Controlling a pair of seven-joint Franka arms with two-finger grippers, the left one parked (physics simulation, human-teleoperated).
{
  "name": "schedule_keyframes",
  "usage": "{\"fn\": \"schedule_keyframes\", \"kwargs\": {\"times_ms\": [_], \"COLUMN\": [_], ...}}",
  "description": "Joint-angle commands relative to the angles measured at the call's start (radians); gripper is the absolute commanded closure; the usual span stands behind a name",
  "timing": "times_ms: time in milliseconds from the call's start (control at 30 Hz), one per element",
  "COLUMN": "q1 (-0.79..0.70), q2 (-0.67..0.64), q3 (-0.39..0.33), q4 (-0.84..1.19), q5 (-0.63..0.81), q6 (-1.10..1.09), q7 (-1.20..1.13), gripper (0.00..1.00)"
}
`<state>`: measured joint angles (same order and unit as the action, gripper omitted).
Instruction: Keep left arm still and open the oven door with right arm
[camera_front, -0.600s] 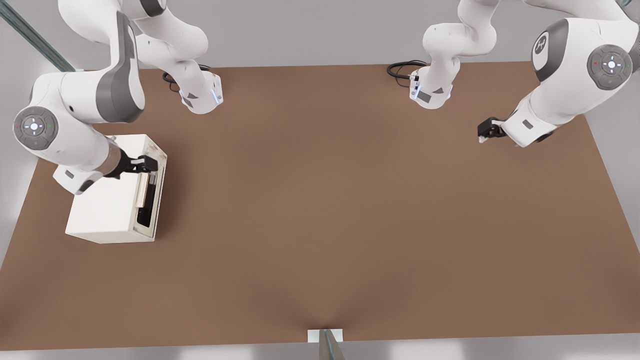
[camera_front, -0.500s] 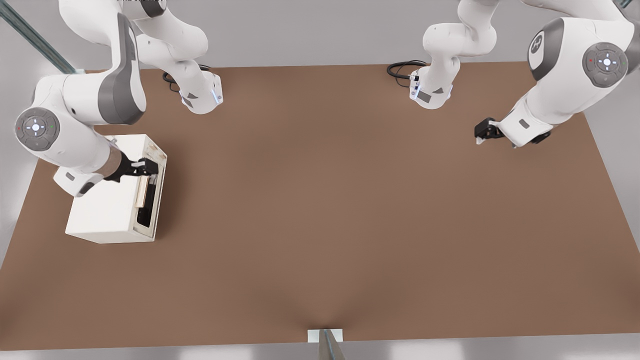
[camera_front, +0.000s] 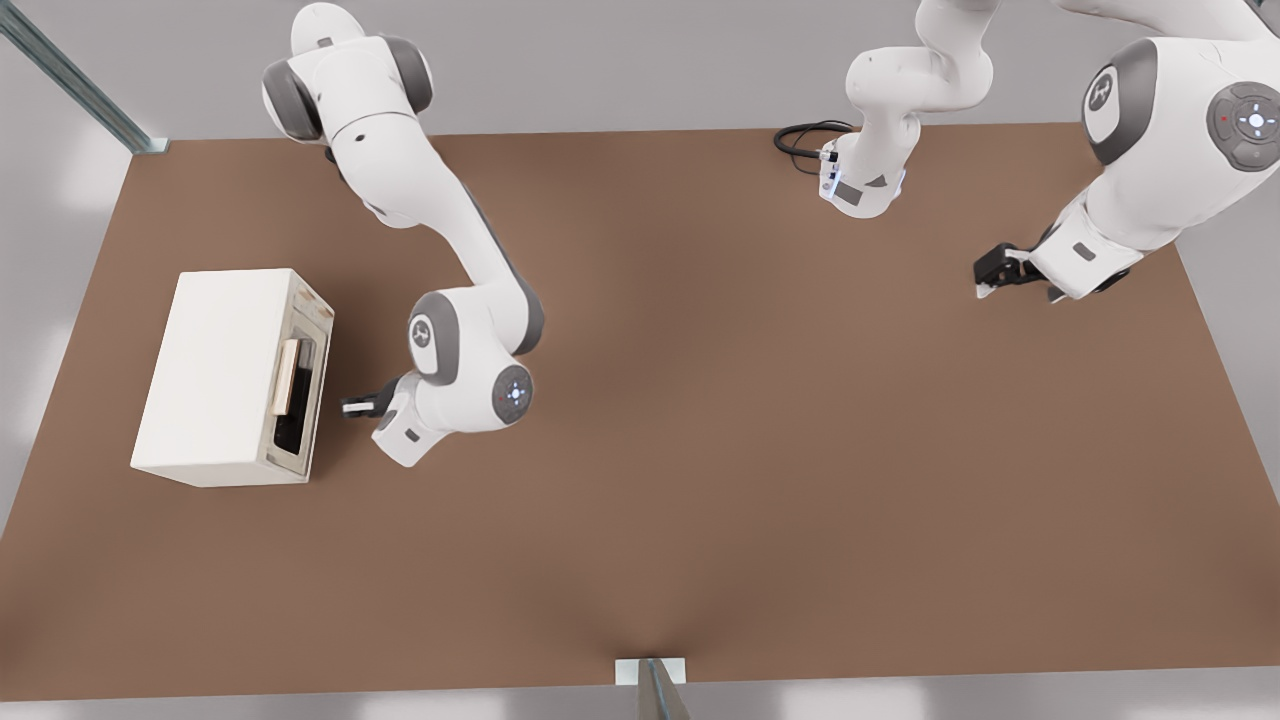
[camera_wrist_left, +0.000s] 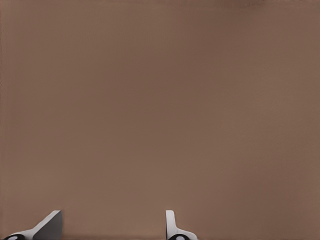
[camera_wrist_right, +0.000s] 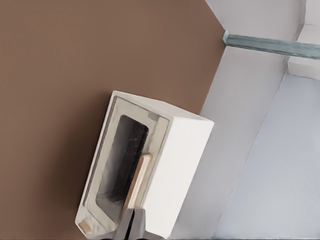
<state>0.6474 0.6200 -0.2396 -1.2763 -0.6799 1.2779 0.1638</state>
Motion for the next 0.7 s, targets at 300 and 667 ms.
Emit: {"fn": "schedule_keyframes", "kwargs": {"times_ms": [300, 667], "q1": [0.002, -0.051], "q2": [0.04, 0.115], "q3": [0.0, 0.0], "q4": [-0.098, -0.106], "q5": [-0.104, -0.101], "q6": [0.005, 0.052], "q7": [0.227, 0.25], "gripper": [0.79, 0.79]}}
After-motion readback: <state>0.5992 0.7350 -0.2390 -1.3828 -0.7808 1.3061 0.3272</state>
